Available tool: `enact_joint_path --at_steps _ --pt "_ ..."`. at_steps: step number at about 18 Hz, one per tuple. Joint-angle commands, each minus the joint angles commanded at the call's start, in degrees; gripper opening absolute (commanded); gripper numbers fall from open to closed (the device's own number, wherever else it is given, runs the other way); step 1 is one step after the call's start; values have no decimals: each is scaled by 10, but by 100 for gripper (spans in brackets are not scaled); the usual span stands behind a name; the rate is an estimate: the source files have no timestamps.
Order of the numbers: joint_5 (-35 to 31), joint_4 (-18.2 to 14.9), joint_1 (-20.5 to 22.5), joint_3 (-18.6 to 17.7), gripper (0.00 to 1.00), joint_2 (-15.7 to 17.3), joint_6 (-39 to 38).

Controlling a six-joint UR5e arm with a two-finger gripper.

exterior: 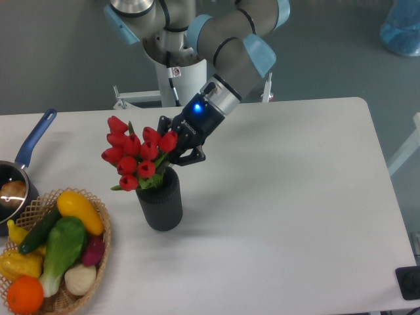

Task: Pick up the flowers from the vase
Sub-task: 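Close the gripper around the tulip stems above the vase rim, then lift the gripped tulips upward out of the black vase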

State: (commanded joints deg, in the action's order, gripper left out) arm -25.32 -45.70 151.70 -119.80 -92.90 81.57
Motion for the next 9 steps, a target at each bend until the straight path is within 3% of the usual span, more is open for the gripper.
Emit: enact_joint_path --at_steps 9 --pt "40 -2 2 80 0 37 -166"
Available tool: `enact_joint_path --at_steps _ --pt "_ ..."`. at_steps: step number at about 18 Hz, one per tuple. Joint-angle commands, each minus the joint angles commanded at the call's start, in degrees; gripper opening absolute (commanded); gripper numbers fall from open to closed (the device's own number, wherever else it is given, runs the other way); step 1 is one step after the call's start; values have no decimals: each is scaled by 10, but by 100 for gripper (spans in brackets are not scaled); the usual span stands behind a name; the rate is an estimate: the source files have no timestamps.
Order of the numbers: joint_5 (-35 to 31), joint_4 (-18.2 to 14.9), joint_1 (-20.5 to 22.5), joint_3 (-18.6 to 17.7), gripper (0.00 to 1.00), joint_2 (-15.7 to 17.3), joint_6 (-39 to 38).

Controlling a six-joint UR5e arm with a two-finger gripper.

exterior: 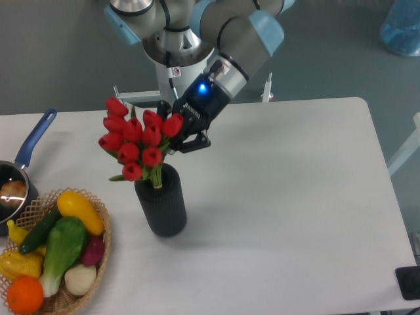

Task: Pick up the flowers from the vase
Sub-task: 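Lift the gripped tulips upward out of the black vase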

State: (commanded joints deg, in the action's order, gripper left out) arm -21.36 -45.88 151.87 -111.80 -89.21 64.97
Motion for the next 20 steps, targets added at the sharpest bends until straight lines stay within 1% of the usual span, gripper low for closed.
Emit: enact_joint_path --at_steps 2,4,7,13,16,20 --pt "3 -3 2 13 0 8 -33" --pt "2 -13 1 12 0 11 -34" --pt "0 -13 3 9 0 4 -30" --pt "-1 -13 4 11 0 1 -29" --pt "-1 -12 9 25 0 -29 -29" --pt "-1 -11 11 39 0 -40 -29"
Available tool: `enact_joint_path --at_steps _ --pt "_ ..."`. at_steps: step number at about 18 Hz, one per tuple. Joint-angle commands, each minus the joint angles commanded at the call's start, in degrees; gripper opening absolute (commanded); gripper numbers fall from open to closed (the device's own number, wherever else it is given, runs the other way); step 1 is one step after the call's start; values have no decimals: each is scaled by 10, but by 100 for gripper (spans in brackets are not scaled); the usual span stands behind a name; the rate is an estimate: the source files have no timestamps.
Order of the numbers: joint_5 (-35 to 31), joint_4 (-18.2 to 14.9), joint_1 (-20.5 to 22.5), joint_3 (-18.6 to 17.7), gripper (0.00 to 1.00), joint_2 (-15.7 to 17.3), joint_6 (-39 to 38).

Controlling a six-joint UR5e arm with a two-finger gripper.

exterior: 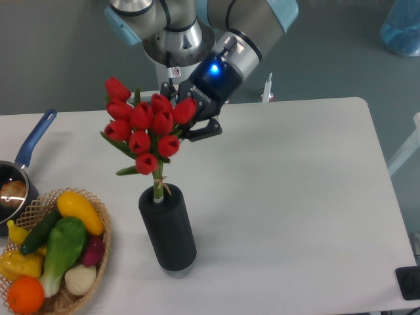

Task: Pick up the flowers from the vase
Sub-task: 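Lift the gripped tulips upward out of the black vase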

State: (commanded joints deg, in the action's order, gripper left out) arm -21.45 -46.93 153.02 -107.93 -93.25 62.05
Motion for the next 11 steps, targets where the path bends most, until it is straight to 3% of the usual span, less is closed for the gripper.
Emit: enact_joint_path --at_steps 11 --pt "0 1 3 16 0 -12 -4"
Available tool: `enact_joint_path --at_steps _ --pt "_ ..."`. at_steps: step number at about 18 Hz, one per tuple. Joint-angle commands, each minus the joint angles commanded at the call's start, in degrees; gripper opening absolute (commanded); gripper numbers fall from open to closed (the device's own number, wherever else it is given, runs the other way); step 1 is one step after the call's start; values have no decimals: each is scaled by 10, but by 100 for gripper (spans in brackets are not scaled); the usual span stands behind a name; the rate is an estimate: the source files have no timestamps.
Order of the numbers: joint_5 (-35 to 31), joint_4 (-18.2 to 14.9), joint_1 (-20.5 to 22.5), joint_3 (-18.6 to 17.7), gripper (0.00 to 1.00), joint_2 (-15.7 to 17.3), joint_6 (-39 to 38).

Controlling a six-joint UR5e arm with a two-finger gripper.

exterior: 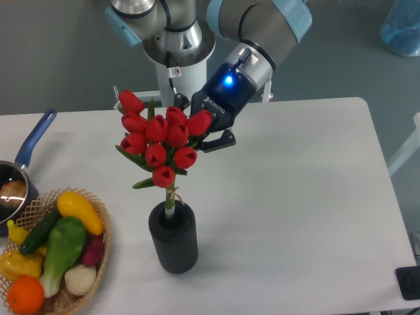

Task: Pick up the flowers from the vase
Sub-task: 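Lift the gripped tulips upward out of the black vase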

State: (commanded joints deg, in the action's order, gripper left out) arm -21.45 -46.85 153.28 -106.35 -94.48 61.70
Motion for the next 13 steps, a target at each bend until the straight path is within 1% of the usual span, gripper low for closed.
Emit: enact_joint_path --at_steps 3,5,7,9,13 --pt "1 0 0 18 0 -20 -1" --pt "0 0 -1 39 0 -44 -1" --pt "1 0 -3 55 0 -56 -2" --pt "0 -1 -4 64 0 -57 -4" --pt "3 -1 -2 69 0 -57 -10"
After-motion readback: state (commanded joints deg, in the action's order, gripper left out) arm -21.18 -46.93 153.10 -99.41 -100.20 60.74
